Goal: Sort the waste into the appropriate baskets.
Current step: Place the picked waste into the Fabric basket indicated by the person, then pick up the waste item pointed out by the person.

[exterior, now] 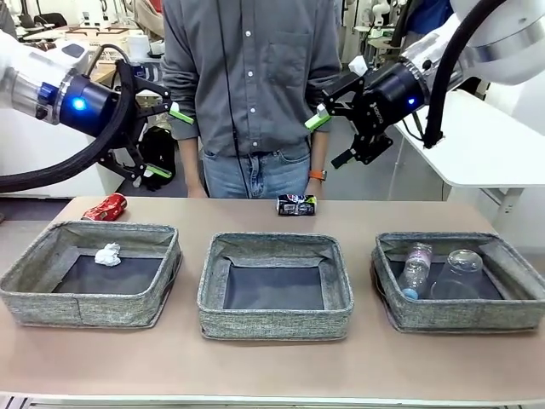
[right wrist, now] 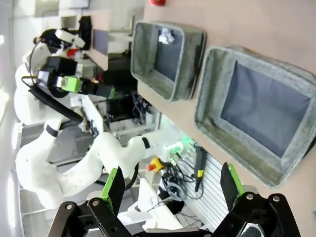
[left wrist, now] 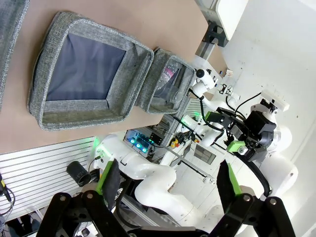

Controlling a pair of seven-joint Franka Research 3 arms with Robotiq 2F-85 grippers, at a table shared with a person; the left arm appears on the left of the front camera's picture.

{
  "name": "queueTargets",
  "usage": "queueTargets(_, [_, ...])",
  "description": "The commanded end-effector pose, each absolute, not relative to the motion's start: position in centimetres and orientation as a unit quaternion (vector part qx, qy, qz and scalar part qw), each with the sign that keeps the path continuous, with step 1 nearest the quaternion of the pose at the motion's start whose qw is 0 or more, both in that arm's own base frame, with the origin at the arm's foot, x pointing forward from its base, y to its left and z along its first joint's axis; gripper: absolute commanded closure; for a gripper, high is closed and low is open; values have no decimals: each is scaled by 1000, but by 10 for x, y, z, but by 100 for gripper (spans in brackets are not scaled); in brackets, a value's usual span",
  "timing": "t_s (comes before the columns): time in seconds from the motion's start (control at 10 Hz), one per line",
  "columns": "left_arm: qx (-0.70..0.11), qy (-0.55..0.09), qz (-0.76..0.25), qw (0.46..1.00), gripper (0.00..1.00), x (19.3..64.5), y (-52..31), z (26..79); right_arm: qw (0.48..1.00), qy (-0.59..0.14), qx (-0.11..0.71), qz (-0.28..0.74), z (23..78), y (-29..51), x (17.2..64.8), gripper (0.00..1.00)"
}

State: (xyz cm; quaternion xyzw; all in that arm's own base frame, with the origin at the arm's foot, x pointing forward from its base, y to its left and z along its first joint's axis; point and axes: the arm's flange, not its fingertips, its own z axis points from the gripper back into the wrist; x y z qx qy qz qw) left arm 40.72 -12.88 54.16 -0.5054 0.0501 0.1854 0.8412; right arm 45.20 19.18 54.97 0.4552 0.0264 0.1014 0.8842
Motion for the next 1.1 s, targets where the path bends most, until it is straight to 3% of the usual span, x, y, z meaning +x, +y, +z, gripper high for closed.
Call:
queueTargets(0.0, [-501,56,186,843,0,406,-128,544,887,30,451,97,554,192,450,0])
queueTargets(1.0, [-501,56,186,843,0,406,-128,544,887,30,451,97,554,192,450,0])
